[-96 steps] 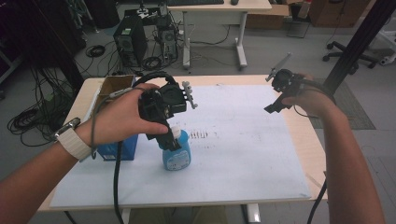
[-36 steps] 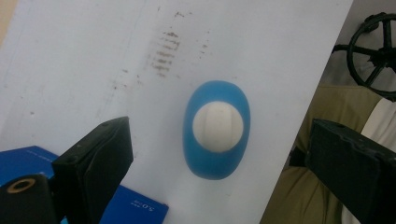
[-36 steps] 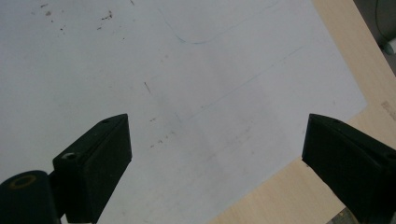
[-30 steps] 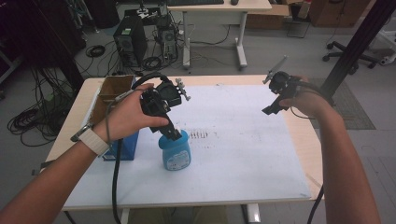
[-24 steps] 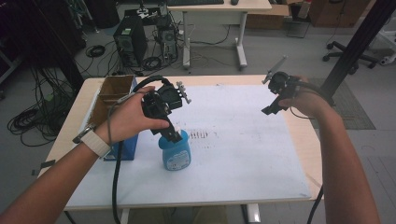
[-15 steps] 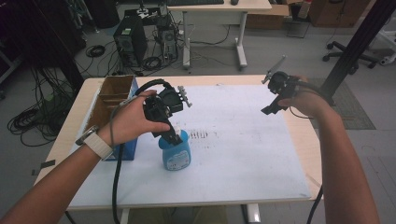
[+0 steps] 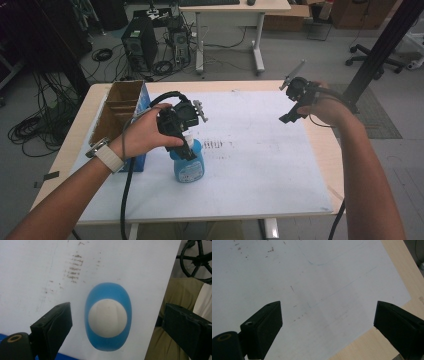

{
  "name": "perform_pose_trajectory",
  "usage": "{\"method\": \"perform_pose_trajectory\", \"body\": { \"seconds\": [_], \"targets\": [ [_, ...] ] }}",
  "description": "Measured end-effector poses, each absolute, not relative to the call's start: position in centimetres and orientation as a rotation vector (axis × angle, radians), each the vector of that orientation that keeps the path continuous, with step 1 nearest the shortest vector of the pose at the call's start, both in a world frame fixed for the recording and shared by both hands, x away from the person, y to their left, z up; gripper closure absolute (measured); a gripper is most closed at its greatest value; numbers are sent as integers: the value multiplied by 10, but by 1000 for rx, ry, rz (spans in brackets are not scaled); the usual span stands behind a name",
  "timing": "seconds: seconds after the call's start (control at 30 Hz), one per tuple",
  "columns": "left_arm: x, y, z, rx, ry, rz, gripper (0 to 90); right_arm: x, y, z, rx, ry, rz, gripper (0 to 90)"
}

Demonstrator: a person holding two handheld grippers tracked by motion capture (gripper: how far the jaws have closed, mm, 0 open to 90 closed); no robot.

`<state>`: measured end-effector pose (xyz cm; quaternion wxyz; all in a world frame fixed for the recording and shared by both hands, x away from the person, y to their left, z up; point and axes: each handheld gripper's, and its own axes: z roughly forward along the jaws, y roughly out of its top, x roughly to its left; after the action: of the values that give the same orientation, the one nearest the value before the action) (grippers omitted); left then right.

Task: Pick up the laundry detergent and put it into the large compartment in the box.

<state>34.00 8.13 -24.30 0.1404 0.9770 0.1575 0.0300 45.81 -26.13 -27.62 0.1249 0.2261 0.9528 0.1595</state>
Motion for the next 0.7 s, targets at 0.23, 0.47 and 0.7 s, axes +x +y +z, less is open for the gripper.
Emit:
{"method": "perform_pose_trajectory", "body": {
  "seconds": [0.23,0.47,0.7],
  "targets": [
    [342,81,-251,2830,455,82,97,458,-261,-277,652,2778,467,83],
    [343,80,-256,2832,459,89,96,458,-260,-277,659,2777,467,83],
    [342,79,-262,2843,455,91,96,458,-260,-278,653,2775,471,83]
  ]
}}
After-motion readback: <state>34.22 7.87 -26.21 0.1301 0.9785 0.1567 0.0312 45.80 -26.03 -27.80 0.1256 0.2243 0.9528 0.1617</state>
